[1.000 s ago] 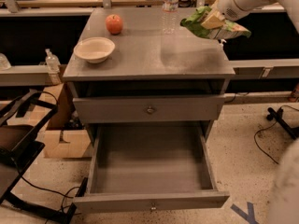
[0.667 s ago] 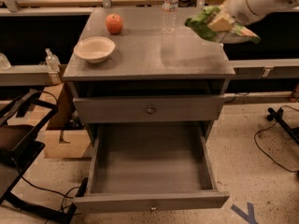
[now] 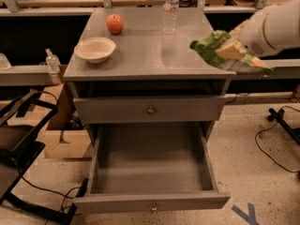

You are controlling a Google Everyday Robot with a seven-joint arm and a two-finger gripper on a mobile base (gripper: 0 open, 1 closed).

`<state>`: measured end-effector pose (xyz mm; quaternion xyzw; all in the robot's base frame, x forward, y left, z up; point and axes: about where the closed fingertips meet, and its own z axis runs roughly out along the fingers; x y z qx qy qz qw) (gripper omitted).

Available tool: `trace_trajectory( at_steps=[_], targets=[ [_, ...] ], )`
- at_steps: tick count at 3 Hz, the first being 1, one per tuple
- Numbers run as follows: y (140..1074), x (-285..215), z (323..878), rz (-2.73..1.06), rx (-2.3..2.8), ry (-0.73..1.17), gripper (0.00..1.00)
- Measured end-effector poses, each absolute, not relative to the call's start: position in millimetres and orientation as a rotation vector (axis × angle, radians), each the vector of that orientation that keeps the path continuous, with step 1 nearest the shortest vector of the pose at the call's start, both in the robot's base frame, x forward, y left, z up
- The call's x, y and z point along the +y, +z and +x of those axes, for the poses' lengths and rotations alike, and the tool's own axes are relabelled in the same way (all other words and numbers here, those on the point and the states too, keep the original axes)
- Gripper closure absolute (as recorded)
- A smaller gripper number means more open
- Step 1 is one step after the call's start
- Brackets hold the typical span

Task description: Place green rice chip bag into middle drawer

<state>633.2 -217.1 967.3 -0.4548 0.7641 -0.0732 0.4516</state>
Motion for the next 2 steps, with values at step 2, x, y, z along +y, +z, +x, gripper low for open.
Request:
trace_trajectory(
  at_steps=[2],
  targets=[
    [938.7,-220.4,571.4,-1.123,1.992,-0.222,1.0]
  ],
)
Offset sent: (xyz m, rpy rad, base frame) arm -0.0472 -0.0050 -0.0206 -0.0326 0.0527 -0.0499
